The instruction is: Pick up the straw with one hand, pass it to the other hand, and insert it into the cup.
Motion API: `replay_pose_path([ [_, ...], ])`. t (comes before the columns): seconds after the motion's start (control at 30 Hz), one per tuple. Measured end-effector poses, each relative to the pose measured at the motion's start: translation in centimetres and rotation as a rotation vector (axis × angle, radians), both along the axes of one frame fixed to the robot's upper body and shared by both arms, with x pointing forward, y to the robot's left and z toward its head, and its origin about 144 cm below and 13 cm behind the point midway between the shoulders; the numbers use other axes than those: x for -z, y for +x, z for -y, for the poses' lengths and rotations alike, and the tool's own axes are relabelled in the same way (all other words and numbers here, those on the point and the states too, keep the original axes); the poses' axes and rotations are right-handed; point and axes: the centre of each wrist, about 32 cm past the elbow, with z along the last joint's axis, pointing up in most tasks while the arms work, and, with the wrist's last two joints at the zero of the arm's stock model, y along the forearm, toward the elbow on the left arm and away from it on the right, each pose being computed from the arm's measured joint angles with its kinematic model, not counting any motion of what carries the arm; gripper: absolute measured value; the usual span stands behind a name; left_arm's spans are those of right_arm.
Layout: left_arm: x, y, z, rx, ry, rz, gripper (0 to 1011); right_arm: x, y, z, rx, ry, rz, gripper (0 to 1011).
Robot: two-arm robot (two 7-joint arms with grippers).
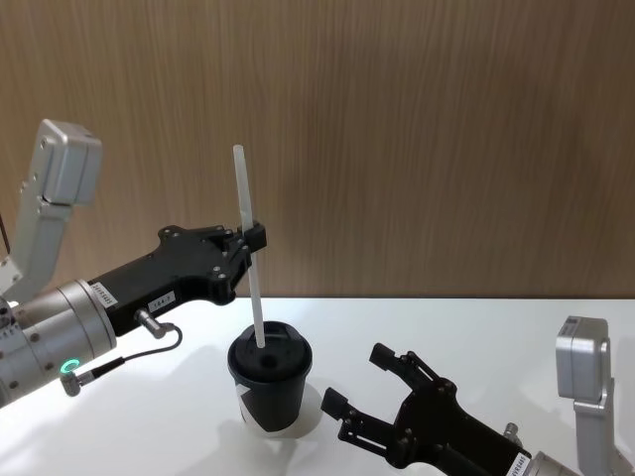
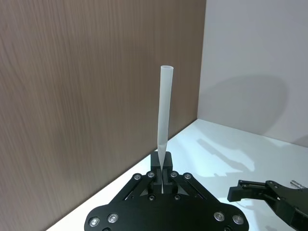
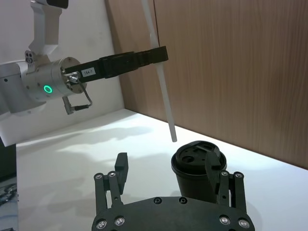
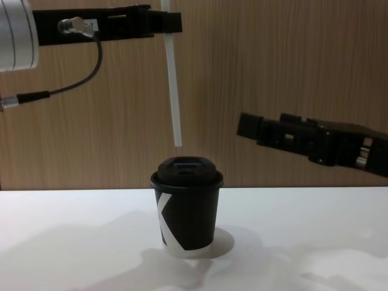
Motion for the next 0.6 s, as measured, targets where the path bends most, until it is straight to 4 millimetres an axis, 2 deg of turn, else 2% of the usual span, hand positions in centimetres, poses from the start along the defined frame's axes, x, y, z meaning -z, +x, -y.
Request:
replay_pose_path([
  [0.6, 0.17, 0.78, 0.59, 0.003, 0.009, -0.019, 15, 0.2, -0.18, 0.78, 0.02, -0.005, -0.003, 1001],
])
